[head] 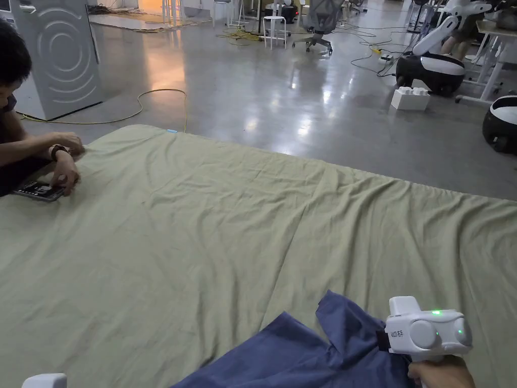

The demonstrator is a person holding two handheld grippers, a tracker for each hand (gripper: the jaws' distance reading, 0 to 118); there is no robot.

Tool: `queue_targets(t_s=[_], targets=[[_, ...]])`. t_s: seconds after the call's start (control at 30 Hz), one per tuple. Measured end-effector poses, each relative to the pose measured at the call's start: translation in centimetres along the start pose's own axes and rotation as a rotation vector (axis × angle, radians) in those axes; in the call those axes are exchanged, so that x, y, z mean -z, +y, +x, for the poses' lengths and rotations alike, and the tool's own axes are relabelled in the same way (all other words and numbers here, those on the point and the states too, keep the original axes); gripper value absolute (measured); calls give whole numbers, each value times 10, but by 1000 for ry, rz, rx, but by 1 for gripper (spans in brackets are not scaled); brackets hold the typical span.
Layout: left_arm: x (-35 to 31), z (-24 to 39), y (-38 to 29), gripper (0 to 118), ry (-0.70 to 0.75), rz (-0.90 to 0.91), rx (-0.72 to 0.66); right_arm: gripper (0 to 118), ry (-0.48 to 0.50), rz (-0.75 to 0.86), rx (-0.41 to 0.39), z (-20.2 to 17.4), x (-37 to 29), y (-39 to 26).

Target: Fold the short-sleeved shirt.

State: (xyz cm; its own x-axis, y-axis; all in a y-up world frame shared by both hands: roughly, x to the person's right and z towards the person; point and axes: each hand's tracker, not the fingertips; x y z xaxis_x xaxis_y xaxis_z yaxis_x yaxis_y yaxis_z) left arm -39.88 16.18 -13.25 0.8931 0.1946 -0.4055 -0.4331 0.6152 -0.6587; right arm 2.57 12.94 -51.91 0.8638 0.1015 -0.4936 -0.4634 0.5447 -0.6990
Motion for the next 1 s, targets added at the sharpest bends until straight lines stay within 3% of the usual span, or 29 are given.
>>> queue_targets(t_s=[0.17,0.37,0.5,1.0], targets=[[-5,7,12,6,-19,37,29,3,-57,172,112,10,-63,1],[-18,21,39,6,-55,96,96,3,-122,323,151,33,-146,1],[-26,40,64,6,-84,144,150,3,-128,404,222,56,-201,0],[-84,153,251,6,-204,439,219,3,-369,681,272,114,-359,22]])
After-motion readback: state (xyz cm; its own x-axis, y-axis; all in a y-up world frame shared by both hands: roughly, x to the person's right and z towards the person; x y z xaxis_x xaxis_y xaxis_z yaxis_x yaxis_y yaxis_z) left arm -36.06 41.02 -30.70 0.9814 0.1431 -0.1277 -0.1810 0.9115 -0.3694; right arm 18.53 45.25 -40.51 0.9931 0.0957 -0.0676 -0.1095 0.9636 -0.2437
